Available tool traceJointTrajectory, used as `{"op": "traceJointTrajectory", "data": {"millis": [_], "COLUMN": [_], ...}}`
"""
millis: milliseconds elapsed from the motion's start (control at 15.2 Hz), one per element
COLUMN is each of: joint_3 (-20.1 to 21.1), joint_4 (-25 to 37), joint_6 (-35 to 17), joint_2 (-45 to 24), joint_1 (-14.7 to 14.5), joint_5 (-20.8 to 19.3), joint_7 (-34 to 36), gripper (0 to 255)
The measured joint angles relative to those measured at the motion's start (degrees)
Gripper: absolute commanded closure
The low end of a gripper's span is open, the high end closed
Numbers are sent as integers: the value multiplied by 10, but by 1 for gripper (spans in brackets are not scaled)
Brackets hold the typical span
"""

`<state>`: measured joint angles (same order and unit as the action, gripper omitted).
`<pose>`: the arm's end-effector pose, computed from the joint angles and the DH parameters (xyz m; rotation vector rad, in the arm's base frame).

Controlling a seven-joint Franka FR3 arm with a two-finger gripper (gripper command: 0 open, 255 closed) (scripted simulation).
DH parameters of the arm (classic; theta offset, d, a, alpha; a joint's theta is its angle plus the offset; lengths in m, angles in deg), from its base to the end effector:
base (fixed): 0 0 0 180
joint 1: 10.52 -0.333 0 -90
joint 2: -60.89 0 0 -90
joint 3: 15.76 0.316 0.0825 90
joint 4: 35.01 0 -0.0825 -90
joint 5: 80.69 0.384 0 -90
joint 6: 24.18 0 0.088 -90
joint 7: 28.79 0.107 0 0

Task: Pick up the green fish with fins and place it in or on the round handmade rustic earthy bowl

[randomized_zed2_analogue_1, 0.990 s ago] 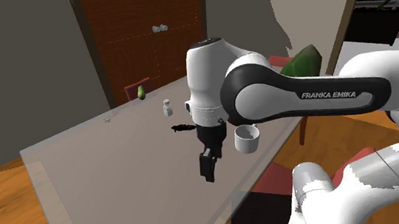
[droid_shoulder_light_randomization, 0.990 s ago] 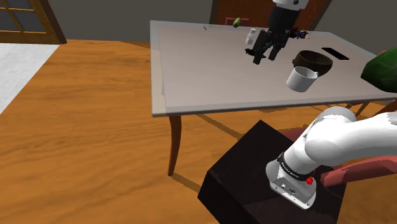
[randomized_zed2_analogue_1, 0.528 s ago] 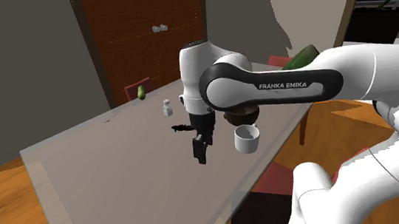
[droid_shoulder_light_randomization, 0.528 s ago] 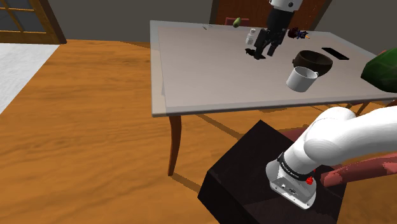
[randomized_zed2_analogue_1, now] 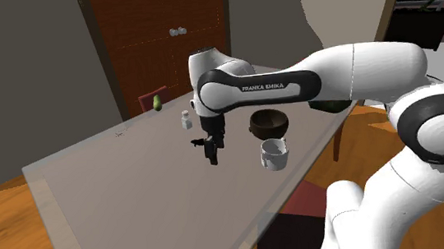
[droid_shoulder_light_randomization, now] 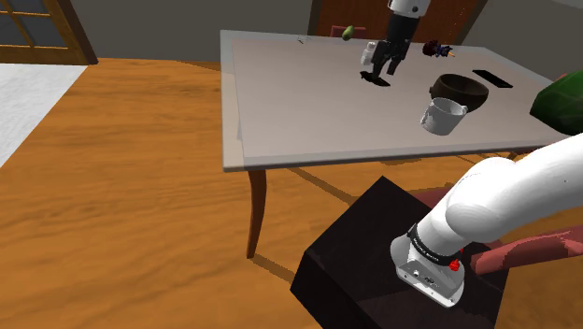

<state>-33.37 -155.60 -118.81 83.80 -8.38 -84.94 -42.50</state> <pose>0.3976 -0.1695 0.5656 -3.0768 0.1074 0.0839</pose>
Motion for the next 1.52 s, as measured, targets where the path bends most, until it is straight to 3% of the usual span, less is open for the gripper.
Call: {"op": "traceJointTrajectory", "data": {"millis": [396, 792, 1254, 1518], "joint_3": [-57, -100, -114, -113], "joint_4": [81, 202, 397, 401], "joint_6": [-26, -21, 15, 1], "joint_2": [-115, -250, -437, -457], "joint_1": [7, 30, 97, 105], "joint_5": [16, 62, 141, 148], "joint_7": [-94, -193, -292, -303], "gripper": [0, 0, 0, 0]}}
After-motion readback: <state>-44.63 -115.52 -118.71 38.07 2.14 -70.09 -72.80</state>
